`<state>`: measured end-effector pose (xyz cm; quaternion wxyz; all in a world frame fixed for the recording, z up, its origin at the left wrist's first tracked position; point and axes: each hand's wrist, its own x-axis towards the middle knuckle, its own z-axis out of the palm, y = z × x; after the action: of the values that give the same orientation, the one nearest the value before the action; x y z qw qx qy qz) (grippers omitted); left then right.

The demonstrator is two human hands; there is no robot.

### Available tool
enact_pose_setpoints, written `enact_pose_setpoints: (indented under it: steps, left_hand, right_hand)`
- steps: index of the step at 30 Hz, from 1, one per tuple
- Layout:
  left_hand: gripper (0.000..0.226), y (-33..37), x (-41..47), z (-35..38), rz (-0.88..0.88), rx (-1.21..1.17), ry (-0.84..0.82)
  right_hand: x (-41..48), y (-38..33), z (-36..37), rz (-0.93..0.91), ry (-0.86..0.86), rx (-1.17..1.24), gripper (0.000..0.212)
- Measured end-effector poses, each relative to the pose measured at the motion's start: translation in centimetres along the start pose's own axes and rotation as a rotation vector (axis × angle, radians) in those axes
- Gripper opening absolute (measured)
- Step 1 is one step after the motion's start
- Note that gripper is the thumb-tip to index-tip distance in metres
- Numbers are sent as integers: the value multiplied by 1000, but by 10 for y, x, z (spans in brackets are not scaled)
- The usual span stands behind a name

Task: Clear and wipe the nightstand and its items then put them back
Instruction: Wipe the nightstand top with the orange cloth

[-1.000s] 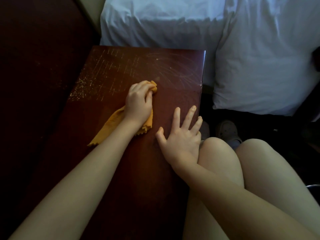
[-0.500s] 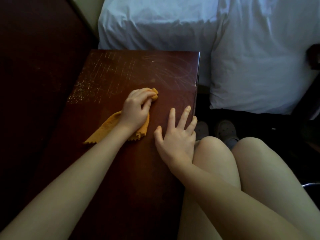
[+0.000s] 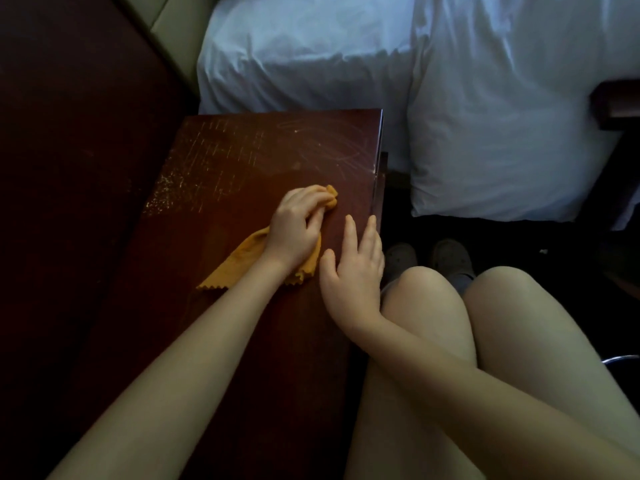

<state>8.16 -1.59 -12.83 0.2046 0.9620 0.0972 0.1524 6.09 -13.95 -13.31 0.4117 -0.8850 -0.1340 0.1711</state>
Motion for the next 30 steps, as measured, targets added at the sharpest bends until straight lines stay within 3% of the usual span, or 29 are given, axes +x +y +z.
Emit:
enact_pose_setpoints:
  steps: [3,11,21,30]
  left_hand:
    - [22,-3,-5,-2,-32,34,39]
    - [27,7,25,18,-417,65,240]
    - [24,21,-2,9,-78,51,53]
    - [26,25,27,27,-425,101,248]
  right_hand:
    - [-1,6,-3,53,-24,-119,61]
    - [4,16,-20,49,-58,-146,62]
    - [3,18,-24,60,-118,-88,62]
    - [4,22,-30,45,-118,-83,64]
